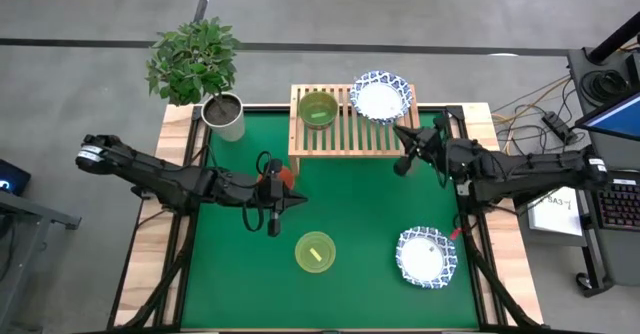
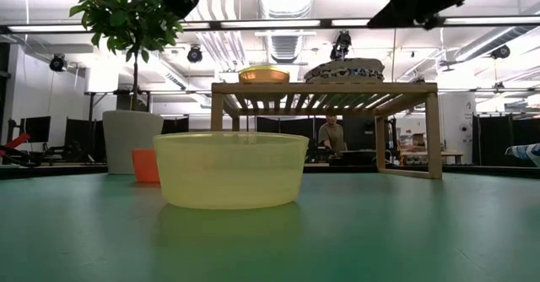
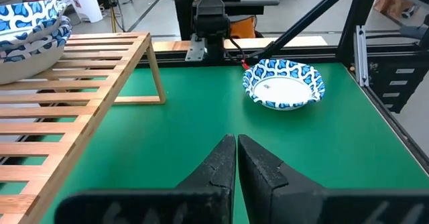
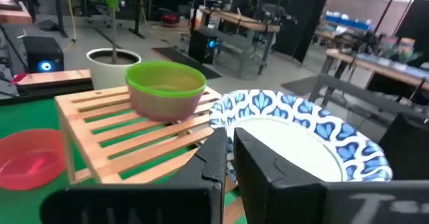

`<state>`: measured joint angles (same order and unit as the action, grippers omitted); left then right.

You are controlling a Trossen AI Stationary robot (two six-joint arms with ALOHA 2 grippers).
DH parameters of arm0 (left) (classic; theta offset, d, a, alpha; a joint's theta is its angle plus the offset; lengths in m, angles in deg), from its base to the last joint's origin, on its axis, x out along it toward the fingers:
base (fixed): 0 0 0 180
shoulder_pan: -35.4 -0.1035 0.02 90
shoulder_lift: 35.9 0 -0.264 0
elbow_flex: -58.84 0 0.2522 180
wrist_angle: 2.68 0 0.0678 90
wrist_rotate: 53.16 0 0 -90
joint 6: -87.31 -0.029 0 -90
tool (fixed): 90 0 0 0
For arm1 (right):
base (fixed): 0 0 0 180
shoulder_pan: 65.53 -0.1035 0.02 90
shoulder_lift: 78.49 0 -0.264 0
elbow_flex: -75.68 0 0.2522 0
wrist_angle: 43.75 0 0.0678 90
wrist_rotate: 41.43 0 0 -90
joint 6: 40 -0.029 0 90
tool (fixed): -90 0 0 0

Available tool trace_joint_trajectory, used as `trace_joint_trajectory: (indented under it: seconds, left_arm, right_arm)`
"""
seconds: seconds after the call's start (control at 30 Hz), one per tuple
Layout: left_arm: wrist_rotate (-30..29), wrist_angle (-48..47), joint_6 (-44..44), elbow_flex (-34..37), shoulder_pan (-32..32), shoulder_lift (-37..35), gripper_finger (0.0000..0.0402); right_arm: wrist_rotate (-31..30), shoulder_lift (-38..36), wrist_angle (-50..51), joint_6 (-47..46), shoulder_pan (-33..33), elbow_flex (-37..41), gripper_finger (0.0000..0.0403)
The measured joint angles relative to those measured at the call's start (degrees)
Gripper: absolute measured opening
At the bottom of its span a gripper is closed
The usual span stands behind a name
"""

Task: Place and stack bowls onto a shelf
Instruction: Stack the orange bowl on top of the green bowl on the shelf

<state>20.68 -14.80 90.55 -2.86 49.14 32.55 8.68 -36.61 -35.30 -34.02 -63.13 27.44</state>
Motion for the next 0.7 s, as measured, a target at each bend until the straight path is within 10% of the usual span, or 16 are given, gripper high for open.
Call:
trace_joint_trajectory:
  seconds: [0.7]
  left_arm:
    - [0.02,-3.09,8.75,-0.04,0.00,0.02,0.0000]
  right_arm:
    - [7.37,5.91,0.78,-4.63,12.65,0.00,0.0017]
